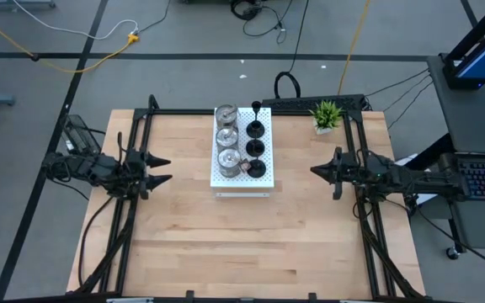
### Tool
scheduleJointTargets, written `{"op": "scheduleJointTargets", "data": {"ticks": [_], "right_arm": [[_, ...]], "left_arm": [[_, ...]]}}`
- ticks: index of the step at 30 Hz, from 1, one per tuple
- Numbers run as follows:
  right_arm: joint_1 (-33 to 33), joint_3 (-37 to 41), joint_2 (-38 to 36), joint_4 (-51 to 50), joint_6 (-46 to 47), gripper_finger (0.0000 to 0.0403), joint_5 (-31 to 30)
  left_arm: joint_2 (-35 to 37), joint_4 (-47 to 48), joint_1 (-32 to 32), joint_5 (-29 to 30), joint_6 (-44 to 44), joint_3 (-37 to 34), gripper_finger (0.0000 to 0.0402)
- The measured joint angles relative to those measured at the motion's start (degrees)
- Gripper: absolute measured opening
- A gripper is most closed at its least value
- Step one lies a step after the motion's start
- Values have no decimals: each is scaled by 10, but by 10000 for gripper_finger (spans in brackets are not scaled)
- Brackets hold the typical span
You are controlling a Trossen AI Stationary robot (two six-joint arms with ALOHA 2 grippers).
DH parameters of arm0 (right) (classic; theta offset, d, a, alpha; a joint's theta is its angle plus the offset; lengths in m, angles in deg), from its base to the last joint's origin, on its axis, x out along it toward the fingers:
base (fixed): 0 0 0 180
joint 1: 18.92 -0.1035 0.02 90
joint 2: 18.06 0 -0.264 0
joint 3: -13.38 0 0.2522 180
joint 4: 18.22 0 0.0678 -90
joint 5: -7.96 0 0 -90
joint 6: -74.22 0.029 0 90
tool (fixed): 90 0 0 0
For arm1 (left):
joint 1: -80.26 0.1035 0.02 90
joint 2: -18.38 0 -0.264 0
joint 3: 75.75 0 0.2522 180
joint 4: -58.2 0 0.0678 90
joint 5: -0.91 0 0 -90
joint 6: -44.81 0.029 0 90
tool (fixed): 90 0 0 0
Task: Pick & Place candle stick holders
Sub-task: Return to Home Position
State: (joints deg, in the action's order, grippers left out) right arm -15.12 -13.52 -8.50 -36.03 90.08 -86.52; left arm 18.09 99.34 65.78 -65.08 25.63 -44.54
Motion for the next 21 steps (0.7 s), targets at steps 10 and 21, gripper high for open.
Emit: {"op": "scheduleJointTargets", "data": {"ticks": [10,21], "right_arm": [[0,72,-1,67,13,0,-2],[0,80,0,52,9,0,1]], "left_arm": [[0,-78,0,8,-14,-79,285],[0,-84,0,42,-48,-107,285]]}}
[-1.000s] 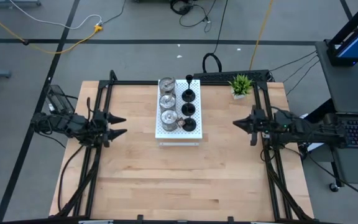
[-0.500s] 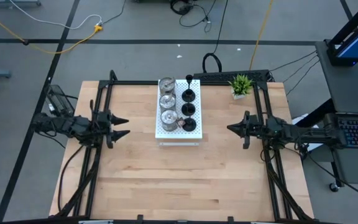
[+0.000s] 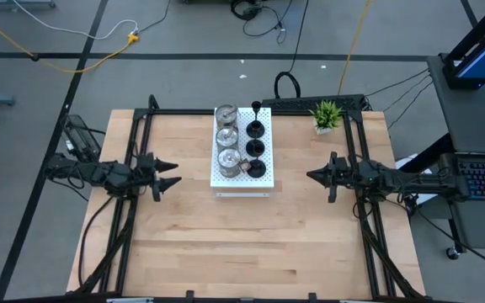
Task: Pick & Place candle stick holders
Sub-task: Return to Home Position
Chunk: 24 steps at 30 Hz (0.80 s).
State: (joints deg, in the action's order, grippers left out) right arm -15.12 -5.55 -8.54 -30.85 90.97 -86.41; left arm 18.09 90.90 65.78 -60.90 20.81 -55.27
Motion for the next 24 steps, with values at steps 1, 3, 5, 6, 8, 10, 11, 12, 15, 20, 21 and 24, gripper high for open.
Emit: {"op": "scheduleJointTargets", "data": {"ticks": [1,3,5,6,8,10,11,12,15,20,21,24], "right_arm": [[0,0,0,-6,-2,0,0],[0,0,0,-23,-6,0,0],[0,1,0,-28,-12,0,0],[0,3,0,-22,-17,0,0],[0,4,0,-19,-32,0,1],[0,5,0,-19,-48,0,0],[0,5,0,-20,-57,0,0],[0,5,1,-22,-66,0,0],[0,5,1,-24,-88,0,-1],[0,5,1,-25,-102,0,0],[0,5,1,-24,-102,0,0],[0,6,1,-17,-102,0,-1]], "left_arm": [[0,-2,0,0,0,0,285],[0,-4,0,2,4,-2,285],[0,-7,0,4,10,-4,285],[0,-12,0,5,11,-4,285],[0,-16,0,8,15,-4,285],[-1,-14,0,8,24,-5,285],[-1,-14,0,8,25,-5,285],[-1,-13,0,8,25,-5,285],[-1,-13,0,8,26,-5,285],[-1,-13,0,8,25,-5,285],[-1,-13,0,8,27,-5,285],[-1,-13,0,7,25,-5,285]]}}
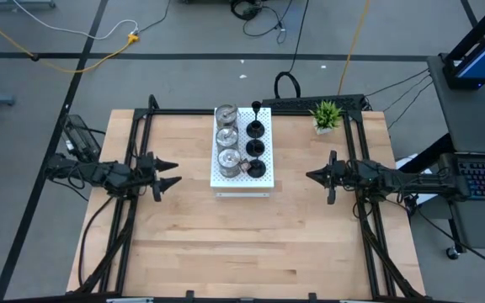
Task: Pick & Place candle stick holders
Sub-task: Return to Home Position
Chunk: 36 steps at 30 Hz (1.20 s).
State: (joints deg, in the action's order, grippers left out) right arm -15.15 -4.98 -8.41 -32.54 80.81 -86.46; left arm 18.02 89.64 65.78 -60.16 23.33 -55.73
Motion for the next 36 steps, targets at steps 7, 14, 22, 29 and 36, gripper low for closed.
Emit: {"op": "scheduleJointTargets", "data": {"ticks": [7,14,22,29,36], "right_arm": [[0,1,0,50,0,0,-2],[0,1,0,64,0,0,-2],[0,1,0,63,0,0,0],[0,1,0,63,0,0,0],[0,1,0,63,0,0,0]], "left_arm": [[0,0,0,0,1,0,285],[0,0,0,-1,2,0,285],[0,0,0,-2,0,0,285],[0,0,0,-2,2,0,285],[0,0,0,-2,1,0,285]]}}
